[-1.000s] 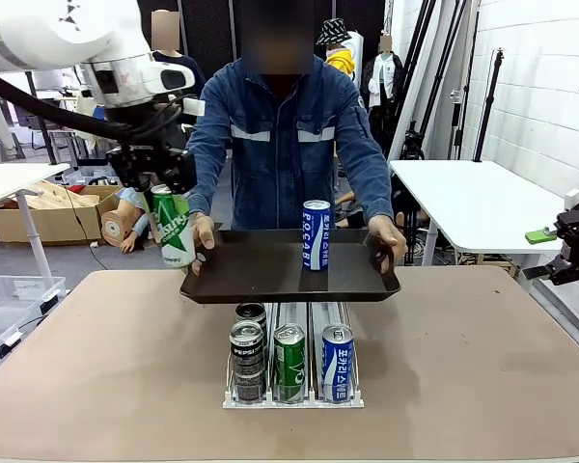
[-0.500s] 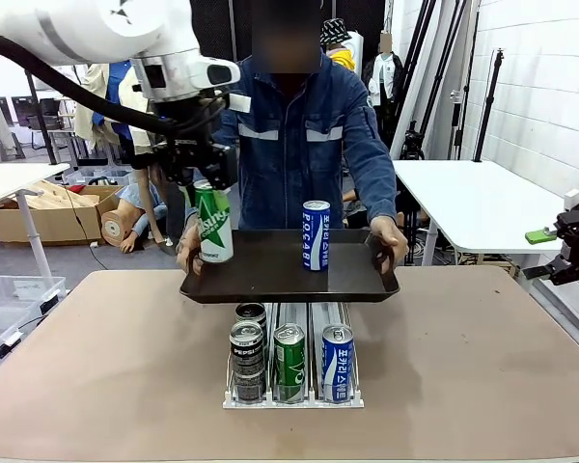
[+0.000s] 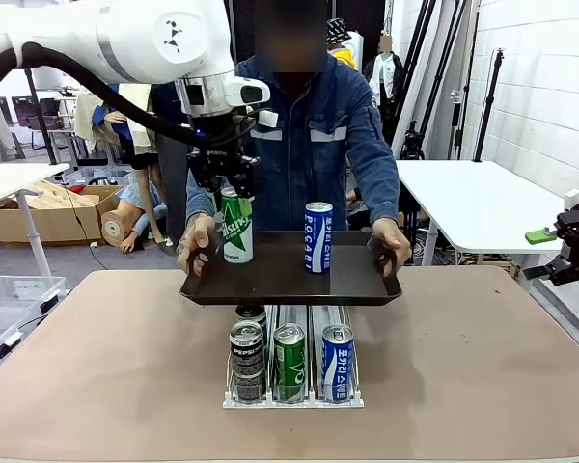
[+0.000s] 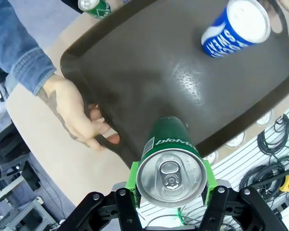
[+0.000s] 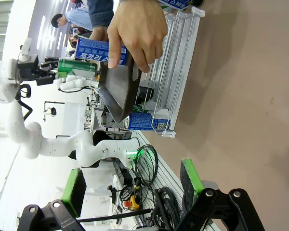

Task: Retrieve and hand over the desired beverage to the person.
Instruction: Place the picked can on the Handle tray extended by the person.

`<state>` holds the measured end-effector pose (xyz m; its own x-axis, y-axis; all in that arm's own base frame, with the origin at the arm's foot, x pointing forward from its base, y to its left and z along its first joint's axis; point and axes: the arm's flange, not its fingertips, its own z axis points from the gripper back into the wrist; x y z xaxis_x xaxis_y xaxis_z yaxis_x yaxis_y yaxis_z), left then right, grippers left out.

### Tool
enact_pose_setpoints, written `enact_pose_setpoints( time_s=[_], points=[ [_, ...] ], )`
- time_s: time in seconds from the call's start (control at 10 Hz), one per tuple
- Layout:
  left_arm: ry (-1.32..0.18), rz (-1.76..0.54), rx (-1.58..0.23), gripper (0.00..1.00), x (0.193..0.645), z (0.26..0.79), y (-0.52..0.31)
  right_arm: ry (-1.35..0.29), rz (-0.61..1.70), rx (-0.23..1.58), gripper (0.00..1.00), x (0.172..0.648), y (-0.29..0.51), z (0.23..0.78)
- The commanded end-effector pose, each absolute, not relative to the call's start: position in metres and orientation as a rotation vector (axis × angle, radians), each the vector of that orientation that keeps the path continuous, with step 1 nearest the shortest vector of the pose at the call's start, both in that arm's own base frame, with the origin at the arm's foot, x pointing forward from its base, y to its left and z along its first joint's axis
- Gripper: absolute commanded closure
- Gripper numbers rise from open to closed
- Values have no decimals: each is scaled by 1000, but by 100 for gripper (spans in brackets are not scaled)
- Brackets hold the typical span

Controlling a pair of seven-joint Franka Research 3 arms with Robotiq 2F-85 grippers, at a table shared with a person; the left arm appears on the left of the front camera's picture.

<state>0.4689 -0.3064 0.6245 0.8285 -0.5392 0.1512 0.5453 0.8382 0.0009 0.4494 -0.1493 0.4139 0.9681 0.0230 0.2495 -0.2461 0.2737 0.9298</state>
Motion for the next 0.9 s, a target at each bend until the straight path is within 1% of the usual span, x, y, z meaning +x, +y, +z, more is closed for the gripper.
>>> enact_pose_setpoints(
  time_s=[0.0, 0.8],
  points=[
    [-168, -568, -38, 100, 485, 629, -311, -201, 176, 1279, 0, 450, -149, 414],
    [-162, -585, -68, 100, 514, 580, -312, -201, 176, 1279, 0, 450, -149, 414]
  ],
)
